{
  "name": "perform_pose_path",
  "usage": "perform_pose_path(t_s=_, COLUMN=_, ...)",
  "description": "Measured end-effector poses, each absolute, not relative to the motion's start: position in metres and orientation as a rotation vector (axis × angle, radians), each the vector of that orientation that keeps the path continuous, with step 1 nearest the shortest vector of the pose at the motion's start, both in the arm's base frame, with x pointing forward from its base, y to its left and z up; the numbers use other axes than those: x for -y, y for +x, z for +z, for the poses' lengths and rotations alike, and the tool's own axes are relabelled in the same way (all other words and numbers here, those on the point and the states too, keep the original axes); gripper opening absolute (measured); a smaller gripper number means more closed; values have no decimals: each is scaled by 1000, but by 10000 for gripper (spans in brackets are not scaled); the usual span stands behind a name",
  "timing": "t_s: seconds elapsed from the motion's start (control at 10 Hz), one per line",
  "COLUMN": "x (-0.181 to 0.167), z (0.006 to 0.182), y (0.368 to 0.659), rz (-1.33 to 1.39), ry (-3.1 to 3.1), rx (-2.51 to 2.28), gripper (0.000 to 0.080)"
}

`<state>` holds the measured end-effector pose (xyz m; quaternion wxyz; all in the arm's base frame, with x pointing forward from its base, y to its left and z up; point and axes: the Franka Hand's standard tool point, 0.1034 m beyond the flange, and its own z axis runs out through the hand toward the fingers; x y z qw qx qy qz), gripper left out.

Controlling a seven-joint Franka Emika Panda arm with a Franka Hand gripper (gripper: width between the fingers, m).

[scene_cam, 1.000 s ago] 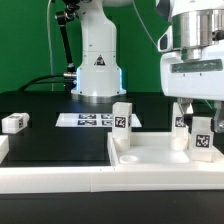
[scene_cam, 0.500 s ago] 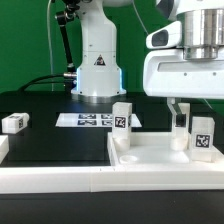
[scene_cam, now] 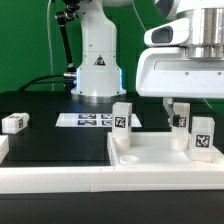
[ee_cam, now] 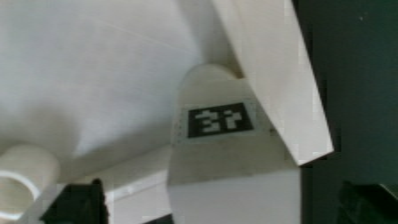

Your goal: Assemble square table

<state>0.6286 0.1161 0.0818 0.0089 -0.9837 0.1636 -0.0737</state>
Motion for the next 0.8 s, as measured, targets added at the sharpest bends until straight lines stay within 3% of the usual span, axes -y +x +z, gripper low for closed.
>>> perform_pose_path(t_s=0.1, x=-116, z=82, y=629, rz=-231, ry=-3082, rx=-468, gripper=649)
perform_pose_path(t_s=0.2, x=-116, z=82, y=629, rz=-232, ry=-3088, rx=-438, gripper=554)
perform_pose_path(t_s=0.3, x=-116, z=82, y=629, rz=-232, ry=-3086, rx=-445, gripper=554)
perform_pose_path(t_s=0.4, x=-116, z=82, y=628, rz=-231, ry=-3081, rx=-470, gripper=379)
perform_pose_path(t_s=0.5, x=-116, z=82, y=628, rz=-231, ry=-3073, rx=-506, gripper=290)
perform_pose_path(t_s=0.8, x=-117, z=81, y=628, rz=-226, ry=-3016, rx=-726, gripper=290)
